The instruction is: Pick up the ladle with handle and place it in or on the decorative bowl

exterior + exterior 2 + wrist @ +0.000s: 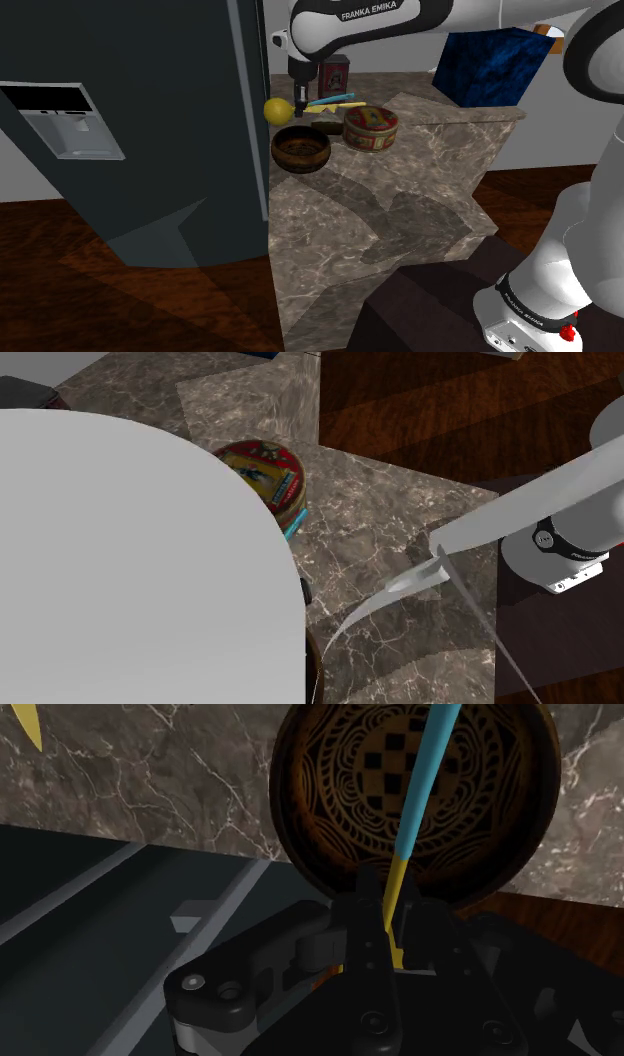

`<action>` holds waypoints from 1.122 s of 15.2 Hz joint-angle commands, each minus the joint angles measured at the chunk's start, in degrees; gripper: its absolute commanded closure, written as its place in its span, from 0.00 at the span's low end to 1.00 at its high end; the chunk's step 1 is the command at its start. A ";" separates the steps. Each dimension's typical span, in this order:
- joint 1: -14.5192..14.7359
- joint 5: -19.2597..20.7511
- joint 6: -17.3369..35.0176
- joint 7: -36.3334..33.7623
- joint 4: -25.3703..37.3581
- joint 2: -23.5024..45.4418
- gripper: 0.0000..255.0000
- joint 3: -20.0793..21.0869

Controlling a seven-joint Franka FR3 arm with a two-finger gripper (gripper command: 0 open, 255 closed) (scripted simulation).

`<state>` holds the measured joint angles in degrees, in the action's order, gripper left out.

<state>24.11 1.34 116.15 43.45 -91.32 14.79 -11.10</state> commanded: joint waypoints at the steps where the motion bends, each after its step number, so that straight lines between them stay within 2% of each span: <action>1: 0.38 -0.23 -0.48 -0.80 2.70 2.30 1.00 0.36; 15: 0.37 -0.44 9.48 -1.15 -5.21 4.38 1.00 0.51; 17: 0.37 -0.44 9.48 -1.15 -5.22 4.38 1.00 0.51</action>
<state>24.48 0.89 125.40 42.30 -96.22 19.21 -10.58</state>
